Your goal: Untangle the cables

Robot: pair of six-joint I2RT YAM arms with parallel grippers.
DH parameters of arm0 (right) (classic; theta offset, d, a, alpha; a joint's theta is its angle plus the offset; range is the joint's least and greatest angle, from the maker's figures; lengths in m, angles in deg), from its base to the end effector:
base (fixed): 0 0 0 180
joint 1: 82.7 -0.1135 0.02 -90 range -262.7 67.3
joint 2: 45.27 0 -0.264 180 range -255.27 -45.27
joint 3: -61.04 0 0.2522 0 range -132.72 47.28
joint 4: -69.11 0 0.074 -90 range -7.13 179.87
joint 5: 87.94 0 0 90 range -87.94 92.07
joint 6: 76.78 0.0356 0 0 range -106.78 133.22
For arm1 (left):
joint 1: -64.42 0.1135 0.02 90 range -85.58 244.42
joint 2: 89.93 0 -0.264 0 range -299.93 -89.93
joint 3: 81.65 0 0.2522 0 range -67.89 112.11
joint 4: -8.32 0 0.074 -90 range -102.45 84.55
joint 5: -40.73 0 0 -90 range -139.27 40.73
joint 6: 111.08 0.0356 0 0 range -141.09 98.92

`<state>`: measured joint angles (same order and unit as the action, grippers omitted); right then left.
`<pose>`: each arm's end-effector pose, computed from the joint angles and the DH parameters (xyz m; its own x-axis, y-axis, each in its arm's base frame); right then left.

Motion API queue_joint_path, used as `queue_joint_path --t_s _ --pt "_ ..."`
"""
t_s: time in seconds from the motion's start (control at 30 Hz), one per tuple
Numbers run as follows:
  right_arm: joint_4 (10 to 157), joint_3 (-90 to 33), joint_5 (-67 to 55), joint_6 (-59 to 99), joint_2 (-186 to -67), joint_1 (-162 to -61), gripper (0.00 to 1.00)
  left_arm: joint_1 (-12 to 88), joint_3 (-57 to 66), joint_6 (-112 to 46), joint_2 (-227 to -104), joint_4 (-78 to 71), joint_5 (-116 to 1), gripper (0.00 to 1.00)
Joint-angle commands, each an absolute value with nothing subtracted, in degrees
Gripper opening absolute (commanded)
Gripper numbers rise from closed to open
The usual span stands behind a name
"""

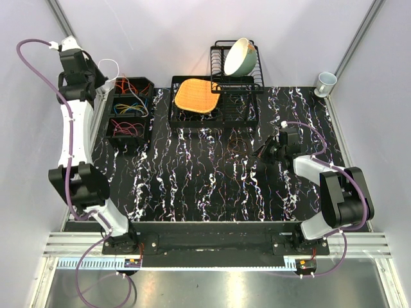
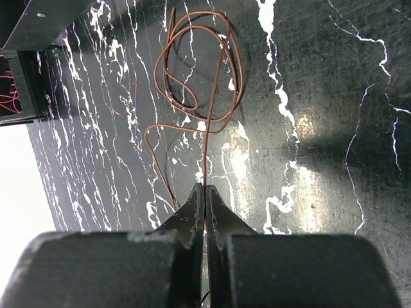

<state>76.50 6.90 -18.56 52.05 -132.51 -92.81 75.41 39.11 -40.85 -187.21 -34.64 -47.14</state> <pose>0.2933 0.0650 0.1698 -0.7663 0.4595 -0.4491 0.0674 0.7526 0.6550 0.3807 0.0753 0.4393 -0.2320 -0.3894 -0.8914 -0.3224 0.8954 -0.3072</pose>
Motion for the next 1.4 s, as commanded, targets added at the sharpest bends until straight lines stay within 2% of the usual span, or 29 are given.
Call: queue_joint_path --t_s 0.0,0.2,0.67,0.97,1.2,1.37 --pt "74.4 5.2 -19.3 51.3 -132.6 -92.9 0.00 76.6 42.9 -42.2 -190.1 -28.8 -51.7 0.00" --pt "74.4 5.1 -19.4 51.3 -132.8 -92.9 0.00 76.6 41.3 -42.8 -193.1 -27.5 -52.9 0.00" --pt "74.3 5.1 -19.6 51.3 -132.9 -92.9 0.00 76.6 28.7 -46.9 -195.1 -21.9 -54.2 0.00" --pt "74.4 5.0 -19.6 51.3 -133.0 -92.9 0.00 76.6 33.0 -43.3 -199.9 -26.4 -55.3 0.00" --pt "74.3 5.0 -19.6 51.3 -133.1 -92.9 0.00 73.7 27.1 -41.7 -196.4 -28.6 -42.4 0.00" --pt "74.3 5.0 -19.6 51.2 -133.2 -92.9 0.00 73.7 36.2 -40.3 -200.9 -30.1 -46.1 0.00"
